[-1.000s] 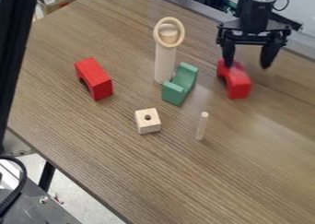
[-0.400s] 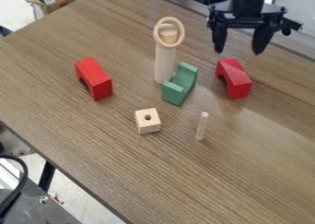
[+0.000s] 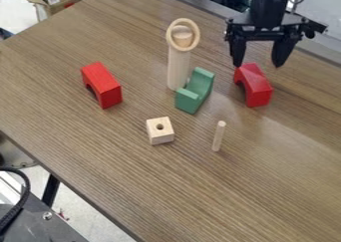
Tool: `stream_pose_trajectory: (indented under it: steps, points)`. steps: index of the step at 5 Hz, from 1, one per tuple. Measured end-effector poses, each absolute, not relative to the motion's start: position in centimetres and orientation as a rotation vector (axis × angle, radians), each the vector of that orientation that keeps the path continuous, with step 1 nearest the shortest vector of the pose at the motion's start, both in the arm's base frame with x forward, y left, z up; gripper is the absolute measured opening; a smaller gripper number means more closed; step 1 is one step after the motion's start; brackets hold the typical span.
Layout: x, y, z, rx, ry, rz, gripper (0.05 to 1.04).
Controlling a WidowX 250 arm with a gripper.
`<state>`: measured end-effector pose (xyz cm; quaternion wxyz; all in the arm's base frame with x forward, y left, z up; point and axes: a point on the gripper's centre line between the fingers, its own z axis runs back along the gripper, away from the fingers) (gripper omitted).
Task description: Put the red arch on top of the red arch
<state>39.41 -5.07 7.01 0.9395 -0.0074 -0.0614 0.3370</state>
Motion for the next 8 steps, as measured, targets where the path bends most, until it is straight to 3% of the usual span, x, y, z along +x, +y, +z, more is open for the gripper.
stream_pose_trajectory:
  steps: [2,3,4,5,6,8]
  points:
    - [39.7,-5.2,5.6,-0.021,-0.118,0.731,0.945]
    - [38.9,-5.1,4.5,-0.019,-0.105,0.791,0.666]
    - [38.5,-5.2,4.4,-0.033,-0.101,0.818,0.564]
    - [38.2,-5.2,4.6,-0.039,-0.092,0.834,0.564]
    - [38.5,-5.2,6.3,-0.057,-0.130,0.821,0.564]
    - [42.4,-4.6,16.0,-0.111,-0.425,0.745,0.564]
